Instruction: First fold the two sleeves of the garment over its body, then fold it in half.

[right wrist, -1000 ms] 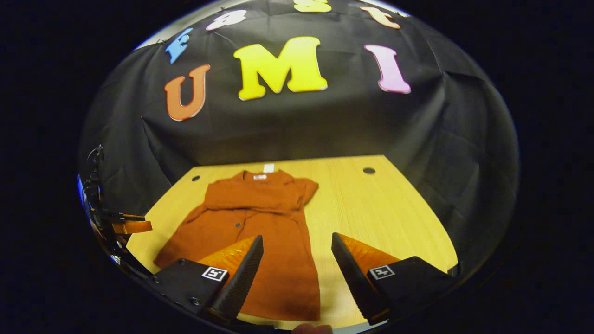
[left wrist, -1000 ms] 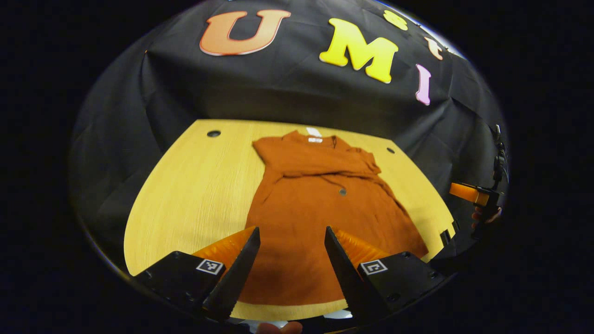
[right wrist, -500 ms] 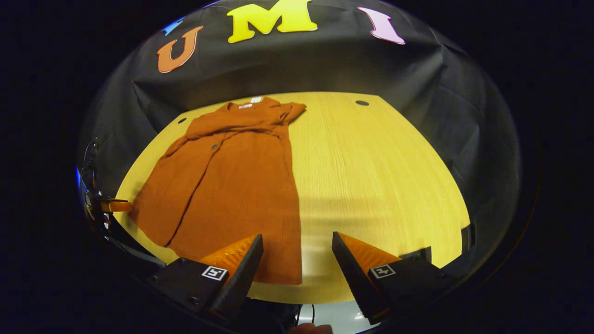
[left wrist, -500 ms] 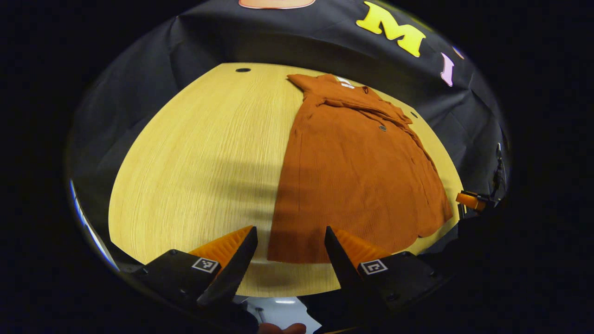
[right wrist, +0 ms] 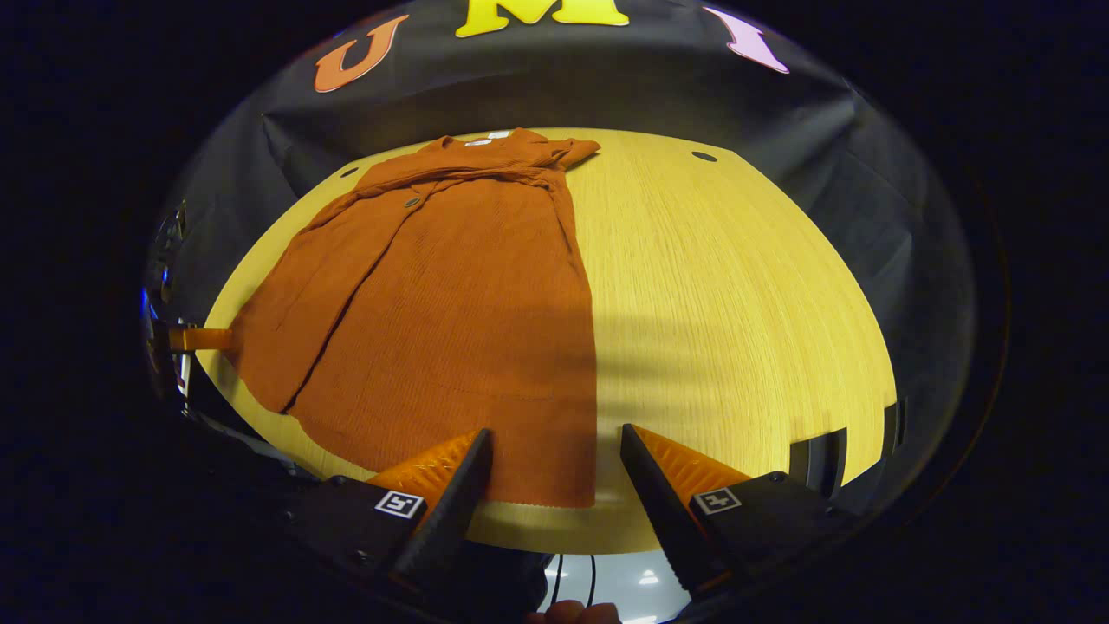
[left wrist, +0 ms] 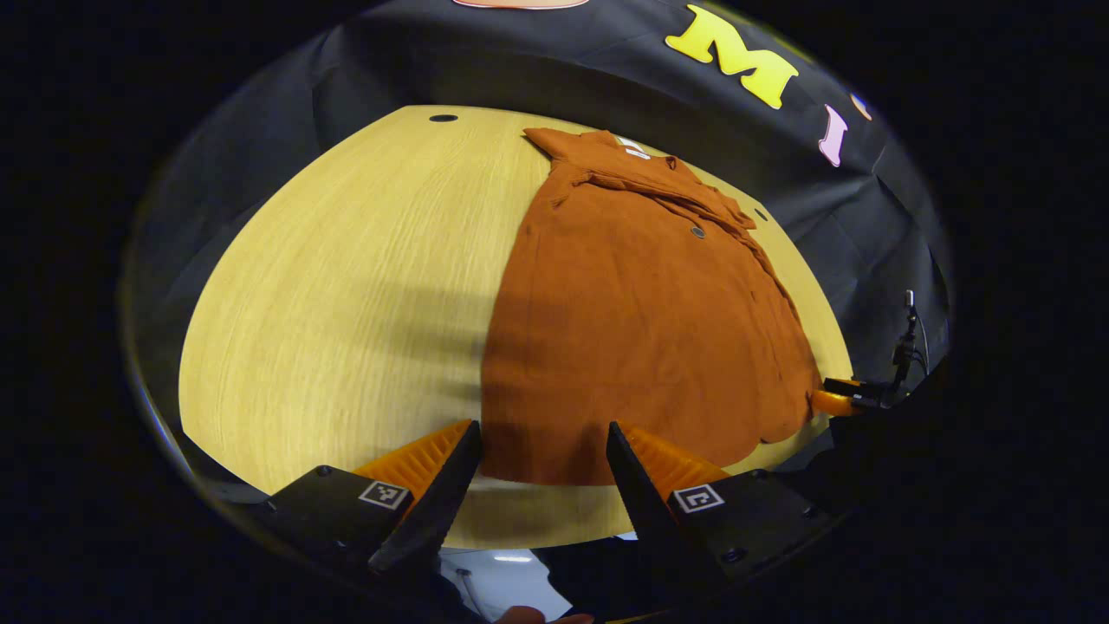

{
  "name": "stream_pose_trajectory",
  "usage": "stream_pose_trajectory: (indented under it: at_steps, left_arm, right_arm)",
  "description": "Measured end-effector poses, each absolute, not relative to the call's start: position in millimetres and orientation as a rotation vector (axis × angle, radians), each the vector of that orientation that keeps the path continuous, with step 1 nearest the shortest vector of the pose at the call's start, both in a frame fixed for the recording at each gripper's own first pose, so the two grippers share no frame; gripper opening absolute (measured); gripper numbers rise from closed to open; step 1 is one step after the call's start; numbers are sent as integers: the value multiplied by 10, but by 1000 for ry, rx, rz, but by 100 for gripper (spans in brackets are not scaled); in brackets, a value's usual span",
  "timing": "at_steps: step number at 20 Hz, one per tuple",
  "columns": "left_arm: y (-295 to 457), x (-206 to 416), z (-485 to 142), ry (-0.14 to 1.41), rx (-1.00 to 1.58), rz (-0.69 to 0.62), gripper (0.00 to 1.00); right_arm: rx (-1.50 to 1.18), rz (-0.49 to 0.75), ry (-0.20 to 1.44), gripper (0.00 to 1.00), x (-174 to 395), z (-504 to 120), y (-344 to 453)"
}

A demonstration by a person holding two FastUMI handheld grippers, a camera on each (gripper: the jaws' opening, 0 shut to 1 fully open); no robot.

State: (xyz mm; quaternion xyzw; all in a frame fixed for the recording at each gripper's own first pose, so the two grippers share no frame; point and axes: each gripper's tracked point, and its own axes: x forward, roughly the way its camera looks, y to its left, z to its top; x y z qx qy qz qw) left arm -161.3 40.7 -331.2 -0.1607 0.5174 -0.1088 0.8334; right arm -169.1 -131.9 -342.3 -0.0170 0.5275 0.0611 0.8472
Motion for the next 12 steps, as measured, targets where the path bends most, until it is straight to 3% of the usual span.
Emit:
stream_pose_trajectory:
  at_steps: [2,4,5,6,7,9,10,12]
  left_arm:
    - [308,-1612,-3324,1096,-320,-258,94]
    - [165,-1594,-3334,1091,-319,-293,92]
    - [110,-1588,-3342,1091,-320,-305,89]
    - [74,-1570,-3336,1090,-317,-313,75]
    - [40,-1553,-3350,1084,-310,-313,79]
    - [8,-1497,-3402,1092,-299,-305,64]
    - [52,-1519,-3428,1108,-292,-288,43]
    - [55,-1470,-3413,1112,-333,-272,20]
  right_arm:
    - [-34,127,1115,98,-1698,-3448,-1301]
    - [-39,149,1116,91,-1712,-3408,-1237]
    - [-44,166,1117,78,-1706,-3437,-1189]
    - [-51,183,1119,73,-1708,-3426,-1145]
    - [-57,203,1121,60,-1726,-3435,-1098]
    - [-67,231,1123,36,-1713,-3433,-1035]
    - [-67,234,1127,27,-1699,-3444,-1043]
    - [-46,232,1136,23,-1682,-3426,-1048]
